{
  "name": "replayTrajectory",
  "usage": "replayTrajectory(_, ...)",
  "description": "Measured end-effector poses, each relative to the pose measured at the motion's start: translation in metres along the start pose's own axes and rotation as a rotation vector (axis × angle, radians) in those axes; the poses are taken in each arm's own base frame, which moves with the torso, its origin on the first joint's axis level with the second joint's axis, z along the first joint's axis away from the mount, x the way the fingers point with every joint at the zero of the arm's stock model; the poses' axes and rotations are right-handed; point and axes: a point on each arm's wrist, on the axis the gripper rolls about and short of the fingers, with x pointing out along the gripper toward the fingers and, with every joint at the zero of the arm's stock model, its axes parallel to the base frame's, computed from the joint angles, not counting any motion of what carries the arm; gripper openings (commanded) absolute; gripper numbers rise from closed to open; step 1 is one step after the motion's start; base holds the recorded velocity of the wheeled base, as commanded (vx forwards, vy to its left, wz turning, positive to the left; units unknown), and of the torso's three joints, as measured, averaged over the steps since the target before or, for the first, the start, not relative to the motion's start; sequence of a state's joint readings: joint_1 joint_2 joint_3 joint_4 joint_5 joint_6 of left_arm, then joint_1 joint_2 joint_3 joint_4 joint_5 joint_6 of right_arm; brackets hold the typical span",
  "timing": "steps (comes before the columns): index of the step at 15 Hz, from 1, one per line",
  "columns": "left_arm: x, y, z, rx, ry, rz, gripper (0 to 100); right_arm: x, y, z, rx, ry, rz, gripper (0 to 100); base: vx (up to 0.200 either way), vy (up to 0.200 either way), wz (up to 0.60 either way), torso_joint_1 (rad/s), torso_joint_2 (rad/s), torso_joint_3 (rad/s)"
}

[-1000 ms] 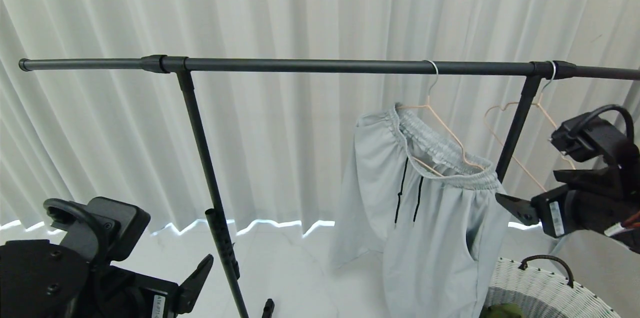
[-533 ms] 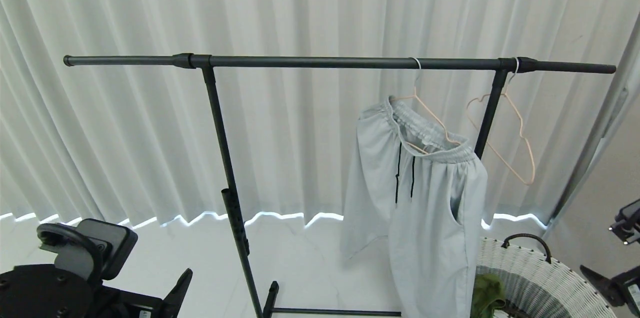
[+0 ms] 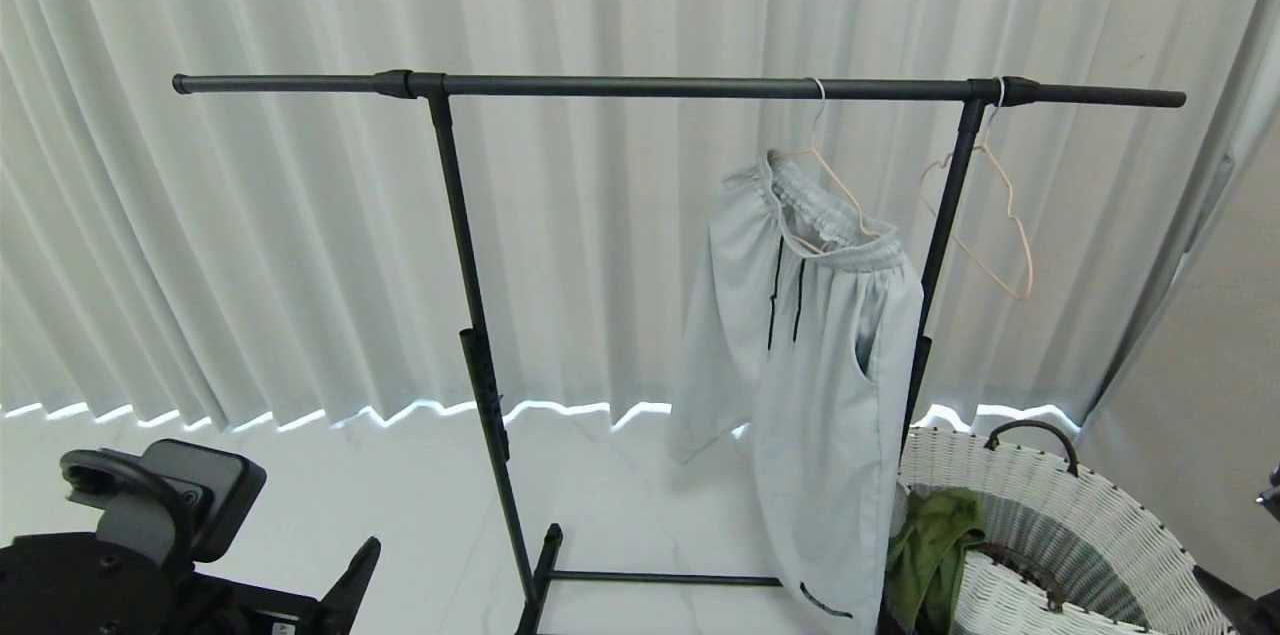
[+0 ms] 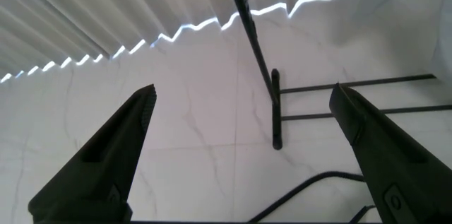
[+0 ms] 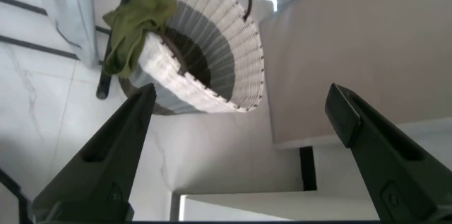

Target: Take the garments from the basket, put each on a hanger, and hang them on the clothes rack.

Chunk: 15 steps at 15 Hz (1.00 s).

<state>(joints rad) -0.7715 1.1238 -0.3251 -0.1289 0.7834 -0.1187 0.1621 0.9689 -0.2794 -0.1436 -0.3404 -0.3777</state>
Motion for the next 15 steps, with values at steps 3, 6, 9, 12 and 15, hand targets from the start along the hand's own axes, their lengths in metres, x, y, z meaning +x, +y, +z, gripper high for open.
replayTrajectory(3,-0.0016,0.0018,0.0007,-0.010,-0.010,0.000,100,0.0001,0.0004,-0.0010,-0.003,0.005,0.002,100,0.000,0.000,0.00,-0.160,0.48,0.307)
replayTrajectory(6,-0.0019,0.0032,0.0019,-0.021,-0.015,0.005,100,0.0007,0.0009,-0.0026,-0.005,0.016,0.002,100,0.000,0.000,0.00,-0.149,0.46,0.313)
replayTrajectory(9,-0.0023,0.0036,0.0025,-0.025,-0.018,0.005,100,0.0011,0.0000,-0.0034,-0.001,0.023,-0.006,100,0.000,0.000,0.00,-0.119,0.46,0.336)
replayTrajectory(12,-0.0027,0.0040,0.0026,-0.026,-0.020,0.004,100,0.0015,-0.0009,-0.0042,0.004,0.033,-0.014,100,0.000,0.000,0.00,-0.051,0.34,0.242)
replayTrajectory(15,-0.0031,0.0043,0.0032,-0.029,-0.024,0.003,100,0.0029,-0.0030,-0.0061,0.015,0.053,-0.036,100,0.000,0.000,0.00,0.000,0.00,0.000)
